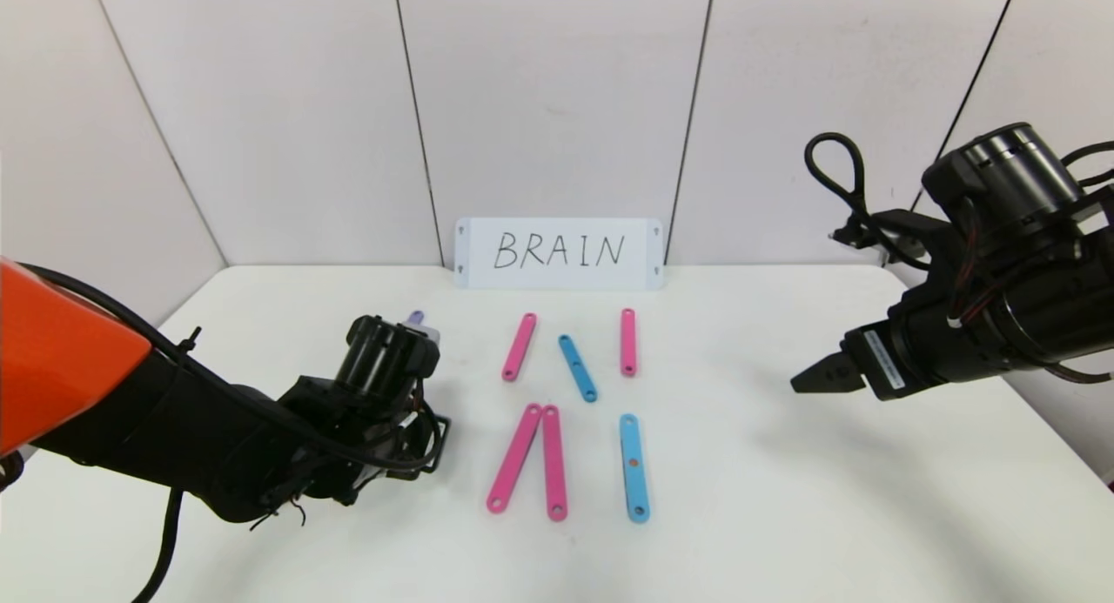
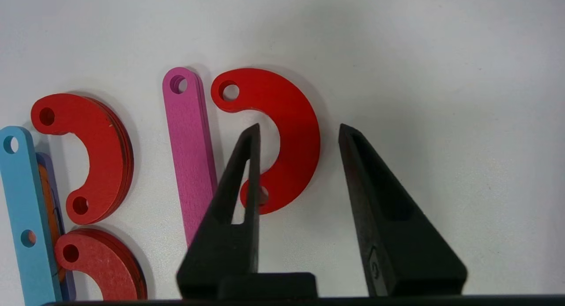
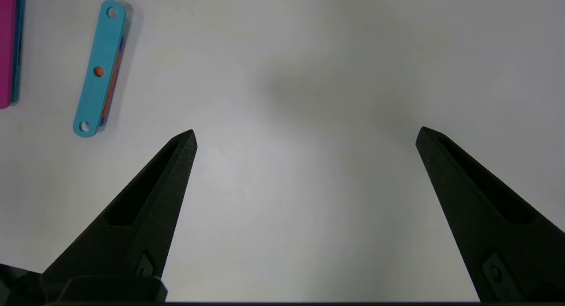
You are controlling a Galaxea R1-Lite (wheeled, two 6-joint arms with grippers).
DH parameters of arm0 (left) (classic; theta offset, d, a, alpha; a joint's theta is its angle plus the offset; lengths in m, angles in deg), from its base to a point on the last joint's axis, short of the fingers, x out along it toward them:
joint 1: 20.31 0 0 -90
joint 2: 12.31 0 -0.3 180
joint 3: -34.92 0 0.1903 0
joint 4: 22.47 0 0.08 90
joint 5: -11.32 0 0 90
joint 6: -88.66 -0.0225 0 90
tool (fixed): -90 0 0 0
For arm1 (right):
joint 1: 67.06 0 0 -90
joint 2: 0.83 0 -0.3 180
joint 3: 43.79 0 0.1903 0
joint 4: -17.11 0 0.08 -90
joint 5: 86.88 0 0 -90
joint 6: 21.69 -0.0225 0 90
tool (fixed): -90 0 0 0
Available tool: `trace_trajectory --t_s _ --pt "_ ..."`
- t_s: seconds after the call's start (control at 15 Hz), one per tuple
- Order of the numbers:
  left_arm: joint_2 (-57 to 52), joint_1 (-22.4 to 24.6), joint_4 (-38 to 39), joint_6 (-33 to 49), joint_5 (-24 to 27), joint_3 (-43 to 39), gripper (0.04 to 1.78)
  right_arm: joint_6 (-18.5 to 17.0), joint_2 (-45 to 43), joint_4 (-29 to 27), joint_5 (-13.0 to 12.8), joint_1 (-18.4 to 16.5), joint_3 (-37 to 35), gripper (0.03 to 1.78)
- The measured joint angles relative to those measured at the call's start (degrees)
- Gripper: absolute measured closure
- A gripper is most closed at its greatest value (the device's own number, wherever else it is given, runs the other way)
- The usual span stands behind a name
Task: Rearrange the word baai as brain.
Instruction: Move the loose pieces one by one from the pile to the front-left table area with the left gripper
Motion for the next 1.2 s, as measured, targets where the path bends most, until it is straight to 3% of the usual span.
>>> trace_trajectory --t_s 0.27,0.47,0.67,1.2 --pt "-0.1 -0.1 0.0 0.0 -0.1 0.0 0.39 0.0 0.2 0.0 -0.1 0.2 -0.1 0.07" --pt "-1.3 -1.7 2.0 -0.1 0.0 -0.1 0.14 0.0 0.3 0.0 -1.0 0.6 -0.2 0.07" --pt "-3.3 -3.1 2.5 -0.4 -0.1 -0.6 0.09 0.0 0.5 0.0 -1.4 0.9 -0.4 0.07" --pt "-2.7 -0.6 2.7 -5.2 -4.0 -1.4 0.09 0.0 0.6 0.0 -1.5 0.9 -0.3 0.07"
